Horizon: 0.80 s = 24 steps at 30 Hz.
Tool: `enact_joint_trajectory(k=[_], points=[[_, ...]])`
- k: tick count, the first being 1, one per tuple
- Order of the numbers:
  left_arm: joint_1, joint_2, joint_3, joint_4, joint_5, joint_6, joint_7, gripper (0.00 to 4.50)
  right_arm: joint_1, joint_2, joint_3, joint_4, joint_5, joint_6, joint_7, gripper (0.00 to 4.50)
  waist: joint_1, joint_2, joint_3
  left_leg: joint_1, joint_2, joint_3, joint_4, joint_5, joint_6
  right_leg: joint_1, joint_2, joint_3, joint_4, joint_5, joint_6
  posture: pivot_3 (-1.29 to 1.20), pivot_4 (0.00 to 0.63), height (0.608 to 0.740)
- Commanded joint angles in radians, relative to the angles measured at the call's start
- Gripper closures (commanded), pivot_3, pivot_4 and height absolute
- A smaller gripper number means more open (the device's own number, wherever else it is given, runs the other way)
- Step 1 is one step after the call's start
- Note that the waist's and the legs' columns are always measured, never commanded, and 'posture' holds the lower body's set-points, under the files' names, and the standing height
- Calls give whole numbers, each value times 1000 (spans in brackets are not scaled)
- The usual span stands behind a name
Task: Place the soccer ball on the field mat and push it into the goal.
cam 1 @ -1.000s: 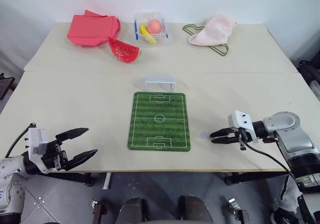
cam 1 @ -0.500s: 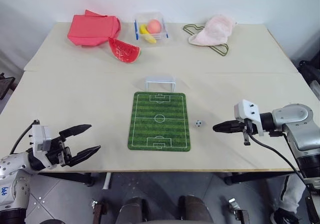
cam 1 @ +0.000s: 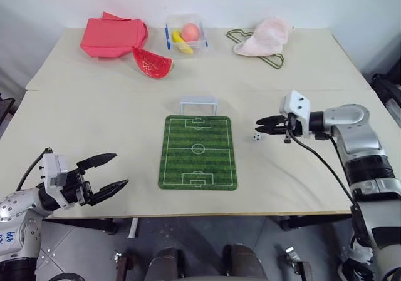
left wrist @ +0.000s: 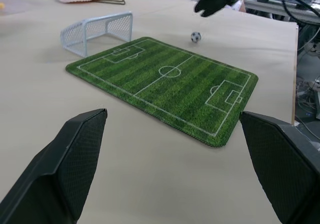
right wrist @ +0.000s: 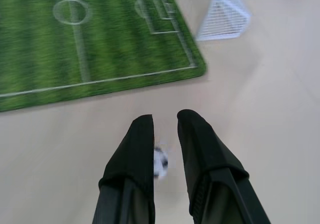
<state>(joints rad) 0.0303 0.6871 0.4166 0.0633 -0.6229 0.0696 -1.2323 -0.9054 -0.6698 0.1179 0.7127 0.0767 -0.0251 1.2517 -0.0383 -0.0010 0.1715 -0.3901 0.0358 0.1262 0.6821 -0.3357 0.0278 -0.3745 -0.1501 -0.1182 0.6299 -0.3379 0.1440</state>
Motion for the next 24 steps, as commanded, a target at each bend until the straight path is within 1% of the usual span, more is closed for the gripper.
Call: enact_joint_trajectory(k=[1,3,4,6,8,17,24], points=[[20,0,32,-29,-10,-12,14,0,-69,17,-1,142,-46,-84,-57,3625,1,0,0,0,0,-1,0,0,0,0,0,0,0,0,0,0,150,740],[34,-3,36,-42,-12,-12,25,0,-109,39,-3,233,-68,-97,-88,3625,0,0,0,0,0,-1,0,0,0,0,0,0,0,0,0,0,150,740],[45,-5,40,-50,-14,-13,28,0,-117,46,-4,256,-71,-105,-85,3451,0,0,0,0,0,-1,0,0,0,0,0,0,0,0,0,0,150,740],[66,-9,50,-66,-18,-14,39,0,-138,67,-12,309,-84,-132,-124,3063,-6,0,0,0,1,-1,0,0,0,0,0,0,0,0,0,0,150,740],[78,-11,54,-75,-19,-16,45,0,-155,81,-22,345,-86,-150,-139,2478,-14,0,0,0,1,-1,0,0,0,0,0,0,0,0,0,0,150,740],[78,-18,50,-78,-17,-23,58,0,-168,81,-26,438,-108,-146,-144,2478,-21,0,0,0,1,-1,0,0,0,0,0,0,1,0,0,0,150,740],[68,-16,45,-72,-14,-26,61,0,-162,81,-55,508,-120,-134,-239,2478,-21,0,0,0,1,-1,0,0,0,0,0,0,2,0,0,0,150,740]])
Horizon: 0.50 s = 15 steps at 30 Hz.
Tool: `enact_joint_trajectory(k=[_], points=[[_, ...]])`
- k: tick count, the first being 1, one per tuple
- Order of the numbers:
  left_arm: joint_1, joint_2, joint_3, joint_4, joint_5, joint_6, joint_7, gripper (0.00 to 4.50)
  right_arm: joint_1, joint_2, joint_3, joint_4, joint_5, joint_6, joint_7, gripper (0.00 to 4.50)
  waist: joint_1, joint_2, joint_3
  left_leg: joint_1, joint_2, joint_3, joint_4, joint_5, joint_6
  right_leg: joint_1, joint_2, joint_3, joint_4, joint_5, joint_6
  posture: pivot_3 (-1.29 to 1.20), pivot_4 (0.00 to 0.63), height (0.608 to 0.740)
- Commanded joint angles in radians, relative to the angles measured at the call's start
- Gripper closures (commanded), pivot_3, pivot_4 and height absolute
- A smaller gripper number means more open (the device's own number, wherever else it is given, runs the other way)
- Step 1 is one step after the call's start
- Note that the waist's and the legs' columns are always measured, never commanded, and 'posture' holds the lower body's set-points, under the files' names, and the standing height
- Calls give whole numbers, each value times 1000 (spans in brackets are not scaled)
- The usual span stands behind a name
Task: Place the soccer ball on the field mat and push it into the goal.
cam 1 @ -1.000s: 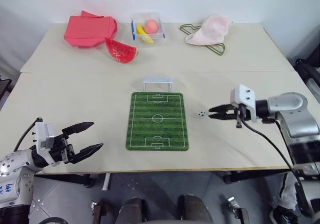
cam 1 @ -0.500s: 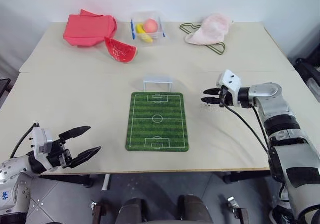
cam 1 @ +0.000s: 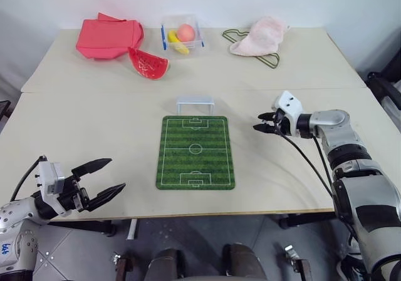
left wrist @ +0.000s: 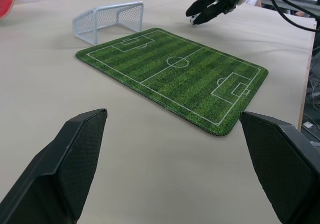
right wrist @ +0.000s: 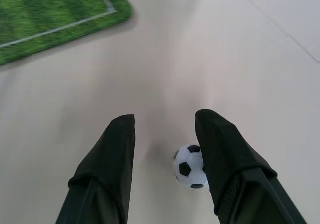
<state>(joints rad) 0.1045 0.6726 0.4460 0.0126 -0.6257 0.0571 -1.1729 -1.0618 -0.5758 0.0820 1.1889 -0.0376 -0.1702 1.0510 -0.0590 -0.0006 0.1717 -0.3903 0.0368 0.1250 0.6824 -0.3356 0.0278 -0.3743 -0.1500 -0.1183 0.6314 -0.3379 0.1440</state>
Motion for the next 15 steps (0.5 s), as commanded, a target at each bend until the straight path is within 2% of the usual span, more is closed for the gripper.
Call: enact_joint_trajectory(k=[1,10,15], points=[[-9,-1,14,-19,-10,-14,2,0,-4,-10,-21,38,-10,12,-48,2478,0,0,0,0,0,0,0,0,0,0,0,0,0,0,0,0,150,740],[-12,2,19,-14,-7,-23,-1,0,9,0,-38,59,-16,14,-90,2478,0,0,0,0,0,0,0,0,0,0,0,0,0,0,0,0,150,740],[-5,1,22,-16,-7,-27,-1,0,23,-4,-41,49,-11,15,-57,2478,0,0,0,0,0,0,0,0,0,0,0,0,0,0,0,0,150,740]])
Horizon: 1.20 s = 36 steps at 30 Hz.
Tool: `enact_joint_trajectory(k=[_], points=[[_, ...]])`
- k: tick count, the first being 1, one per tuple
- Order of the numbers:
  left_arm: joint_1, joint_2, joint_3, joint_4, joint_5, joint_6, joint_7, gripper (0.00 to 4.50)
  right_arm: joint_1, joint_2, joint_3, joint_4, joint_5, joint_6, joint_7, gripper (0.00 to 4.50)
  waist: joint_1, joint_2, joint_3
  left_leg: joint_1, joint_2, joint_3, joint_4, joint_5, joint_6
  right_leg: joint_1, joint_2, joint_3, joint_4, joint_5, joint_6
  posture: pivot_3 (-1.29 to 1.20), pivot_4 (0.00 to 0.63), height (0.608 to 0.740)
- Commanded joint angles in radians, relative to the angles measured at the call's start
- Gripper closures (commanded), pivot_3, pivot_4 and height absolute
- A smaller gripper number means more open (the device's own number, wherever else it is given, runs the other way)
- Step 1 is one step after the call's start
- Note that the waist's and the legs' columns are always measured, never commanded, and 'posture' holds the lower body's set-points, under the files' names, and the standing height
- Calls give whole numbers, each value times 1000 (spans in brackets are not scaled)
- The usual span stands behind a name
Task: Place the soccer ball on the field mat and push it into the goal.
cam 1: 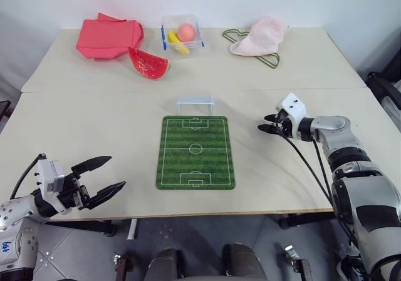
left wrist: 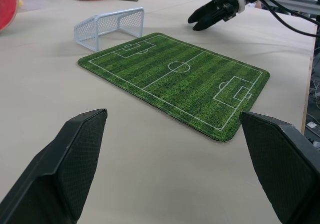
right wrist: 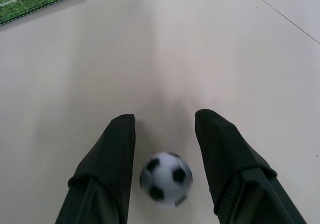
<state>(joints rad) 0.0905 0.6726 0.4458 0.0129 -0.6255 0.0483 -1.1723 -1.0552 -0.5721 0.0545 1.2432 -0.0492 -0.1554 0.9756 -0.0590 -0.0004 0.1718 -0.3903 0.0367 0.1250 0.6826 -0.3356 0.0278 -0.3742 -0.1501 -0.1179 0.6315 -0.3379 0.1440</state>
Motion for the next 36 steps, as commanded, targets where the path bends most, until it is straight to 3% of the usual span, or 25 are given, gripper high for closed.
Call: enact_joint_trajectory(k=[1,7,26,30,36], points=[[11,0,23,-18,-8,-19,-1,0,23,-11,-14,-9,2,1,30,2478,0,0,0,0,0,0,0,0,0,0,0,0,0,0,0,0,150,740],[22,2,26,-23,-9,-22,-1,0,68,-40,-21,-31,3,15,105,2478,1,0,0,0,0,0,0,0,0,0,0,0,0,0,0,0,150,740],[0,9,20,-8,-4,-19,-2,0,177,-101,-43,-88,27,62,153,2478,26,0,0,3,-1,-4,0,0,0,7,0,-2,-3,0,0,0,150,740],[-3,8,19,-4,-2,-19,-2,0,189,-101,-48,-97,32,66,158,3646,30,-1,-1,3,-2,-5,0,0,0,9,-1,-3,-3,0,0,0,150,740],[-10,8,19,2,0,-23,-3,0,195,-95,-60,-113,48,76,152,3649,30,-1,-1,4,-2,-7,1,0,0,11,-1,-5,-4,0,0,0,150,740]])
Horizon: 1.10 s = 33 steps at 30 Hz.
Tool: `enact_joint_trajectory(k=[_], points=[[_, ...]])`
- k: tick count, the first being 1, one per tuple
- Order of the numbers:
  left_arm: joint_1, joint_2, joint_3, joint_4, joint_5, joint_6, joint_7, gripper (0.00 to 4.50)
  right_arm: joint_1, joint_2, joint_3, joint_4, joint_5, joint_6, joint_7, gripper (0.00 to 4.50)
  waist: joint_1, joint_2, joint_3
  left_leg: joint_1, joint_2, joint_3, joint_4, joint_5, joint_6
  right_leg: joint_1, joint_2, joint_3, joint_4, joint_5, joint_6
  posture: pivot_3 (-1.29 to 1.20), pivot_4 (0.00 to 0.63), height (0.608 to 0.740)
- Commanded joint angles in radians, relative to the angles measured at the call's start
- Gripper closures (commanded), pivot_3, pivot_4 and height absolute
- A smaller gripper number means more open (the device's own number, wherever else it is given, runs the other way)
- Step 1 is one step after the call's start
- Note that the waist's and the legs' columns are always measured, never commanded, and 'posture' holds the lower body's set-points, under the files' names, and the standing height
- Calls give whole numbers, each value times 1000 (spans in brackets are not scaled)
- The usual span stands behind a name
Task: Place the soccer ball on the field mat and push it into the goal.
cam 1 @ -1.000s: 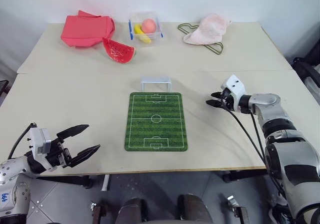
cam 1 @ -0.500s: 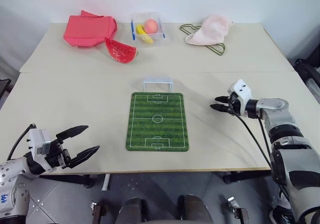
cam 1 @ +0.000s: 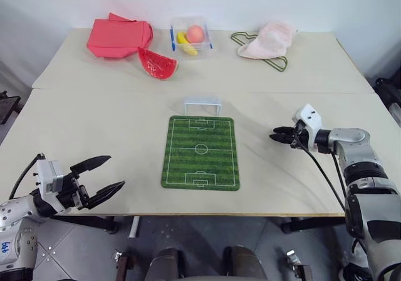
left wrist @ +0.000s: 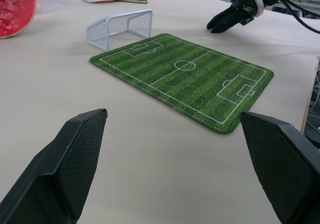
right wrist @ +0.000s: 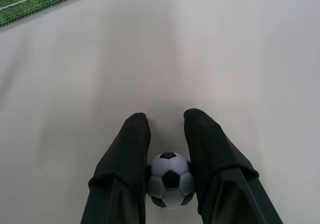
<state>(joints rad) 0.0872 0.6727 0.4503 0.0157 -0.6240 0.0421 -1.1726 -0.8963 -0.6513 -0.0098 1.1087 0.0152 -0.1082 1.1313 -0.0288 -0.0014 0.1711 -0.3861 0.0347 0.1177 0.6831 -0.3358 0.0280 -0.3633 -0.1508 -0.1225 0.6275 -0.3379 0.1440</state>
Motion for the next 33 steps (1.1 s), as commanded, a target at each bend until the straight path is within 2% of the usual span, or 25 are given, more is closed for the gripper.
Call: enact_joint_trajectory(k=[1,5,7,9,13,18,21,25,33], points=[[-8,8,14,1,-1,-16,-4,0,35,-15,3,15,-12,30,-4,3649,0,0,0,0,0,0,0,0,0,0,0,0,0,0,0,0,150,740],[-1,13,18,-1,-6,-16,-19,0,33,-3,14,-122,9,25,33,3649,-2,0,0,0,0,0,0,0,0,0,0,0,0,0,0,0,150,740],[4,21,16,0,-5,-13,-33,0,51,11,33,-277,31,90,74,3649,-3,0,0,-1,0,1,0,0,0,-1,0,0,0,0,0,0,150,740],[-1,26,14,8,-3,-13,-46,0,100,29,69,-514,65,199,115,3649,-6,1,1,-2,1,2,0,0,0,-4,0,0,1,0,0,0,150,740],[-22,30,3,28,-3,-12,-69,0,190,77,131,-886,119,382,109,3649,-9,1,1,-4,2,4,0,0,-1,-9,1,1,3,0,0,0,150,740],[-62,24,-20,65,13,-22,-82,0,249,154,250,-1162,149,532,78,3649,0,1,1,-5,2,4,0,0,-1,-10,1,1,3,0,0,0,150,740],[-74,11,-37,70,19,-30,-76,0,274,182,315,-1208,149,550,75,3649,3,1,1,-5,1,3,0,0,-1,-10,0,1,3,0,0,0,150,740],[-59,-5,-47,54,15,-32,-74,0,271,207,370,-1174,112,524,42,3649,0,1,0,-5,-2,4,0,0,0,-10,-1,1,3,0,0,0,150,740],[-27,-7,-50,38,9,-38,-76,0,246,260,426,-1105,102,493,30,3649,-6,0,0,-5,-2,5,-1,0,-1,-11,1,1,3,0,0,0,150,740]])
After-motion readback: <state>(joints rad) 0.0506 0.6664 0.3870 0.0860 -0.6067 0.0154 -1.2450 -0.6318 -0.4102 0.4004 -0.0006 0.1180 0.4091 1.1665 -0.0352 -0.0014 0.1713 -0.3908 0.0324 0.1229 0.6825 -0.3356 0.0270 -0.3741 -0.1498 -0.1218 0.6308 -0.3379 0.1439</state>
